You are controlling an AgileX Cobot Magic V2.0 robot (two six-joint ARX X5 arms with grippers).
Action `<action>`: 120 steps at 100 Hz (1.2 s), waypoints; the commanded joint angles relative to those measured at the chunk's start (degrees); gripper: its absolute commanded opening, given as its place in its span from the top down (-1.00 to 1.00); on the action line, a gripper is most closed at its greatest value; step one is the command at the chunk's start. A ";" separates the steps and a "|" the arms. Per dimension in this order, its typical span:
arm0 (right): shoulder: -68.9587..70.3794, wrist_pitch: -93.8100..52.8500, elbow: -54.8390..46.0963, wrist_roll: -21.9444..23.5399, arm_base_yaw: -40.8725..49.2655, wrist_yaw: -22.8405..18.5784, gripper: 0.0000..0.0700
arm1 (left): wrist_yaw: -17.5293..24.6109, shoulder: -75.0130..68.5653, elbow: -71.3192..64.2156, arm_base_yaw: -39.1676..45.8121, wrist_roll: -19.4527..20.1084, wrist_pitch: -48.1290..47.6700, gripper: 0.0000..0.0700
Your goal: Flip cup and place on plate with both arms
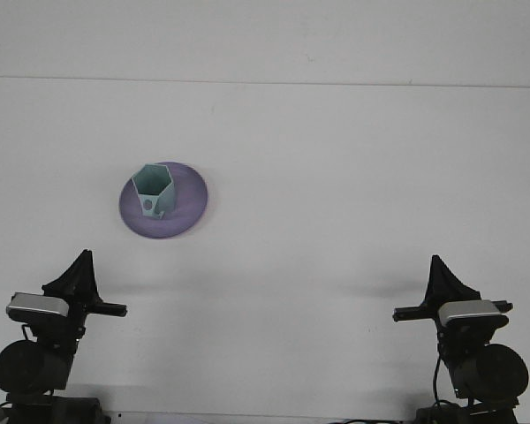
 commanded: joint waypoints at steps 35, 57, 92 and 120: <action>0.13 0.63 0.04 0.42 0.07 0.15 1.00 | -0.92 -10.88 -16.28 0.63 -4.24 5.51 0.96; 0.13 0.63 0.04 0.42 0.07 0.17 1.00 | -0.74 -10.88 -17.27 0.63 -6.01 6.38 0.96; 0.13 0.61 0.04 0.42 0.07 0.17 1.00 | -0.66 -10.86 -17.27 0.63 -6.95 6.32 0.96; 0.13 0.59 0.04 -0.44 0.07 0.26 1.00 | -0.66 -10.86 -17.27 0.63 -6.97 6.32 0.96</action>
